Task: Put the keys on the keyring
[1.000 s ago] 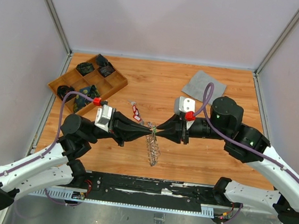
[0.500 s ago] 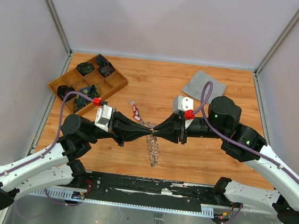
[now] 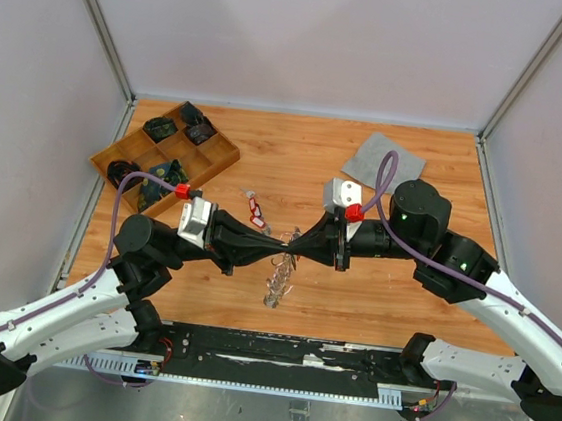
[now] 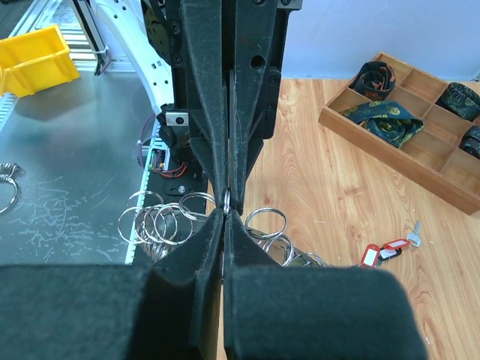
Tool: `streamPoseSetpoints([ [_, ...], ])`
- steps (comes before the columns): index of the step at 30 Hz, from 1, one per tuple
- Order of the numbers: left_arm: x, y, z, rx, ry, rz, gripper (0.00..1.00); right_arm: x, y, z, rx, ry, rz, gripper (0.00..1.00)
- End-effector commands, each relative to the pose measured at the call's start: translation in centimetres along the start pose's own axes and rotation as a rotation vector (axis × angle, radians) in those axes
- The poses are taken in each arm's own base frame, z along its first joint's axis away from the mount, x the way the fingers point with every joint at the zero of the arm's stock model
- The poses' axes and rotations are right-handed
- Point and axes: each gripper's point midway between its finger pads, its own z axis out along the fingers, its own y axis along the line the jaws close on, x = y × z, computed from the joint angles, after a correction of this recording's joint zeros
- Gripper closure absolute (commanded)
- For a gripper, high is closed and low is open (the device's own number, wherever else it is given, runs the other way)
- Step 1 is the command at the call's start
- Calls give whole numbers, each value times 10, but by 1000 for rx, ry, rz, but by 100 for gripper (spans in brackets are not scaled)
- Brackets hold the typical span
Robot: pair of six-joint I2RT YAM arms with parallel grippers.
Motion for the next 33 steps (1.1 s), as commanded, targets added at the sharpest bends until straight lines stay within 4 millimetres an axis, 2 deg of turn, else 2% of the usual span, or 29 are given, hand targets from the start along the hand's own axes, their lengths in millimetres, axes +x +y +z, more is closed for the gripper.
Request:
streamPoseSetpoints([
  [1,-18,-6,1,26,-66,40,99,-5,4,1,-20,-2,-12,99],
  [12,-15,-7,3,34,-33,29,78,2,4,-8,-33,130,-36,99],
  [16,-6,-3,4,29,18,37,70,5,1,-14,-27,206,-44,99],
  [23,14,9,5,-8,137,50,65,17,-2,-26,-17,366,-13,99],
  [33,19,14,10,-13,169,43,64,23,-5,-28,-14,478,-7,99],
])
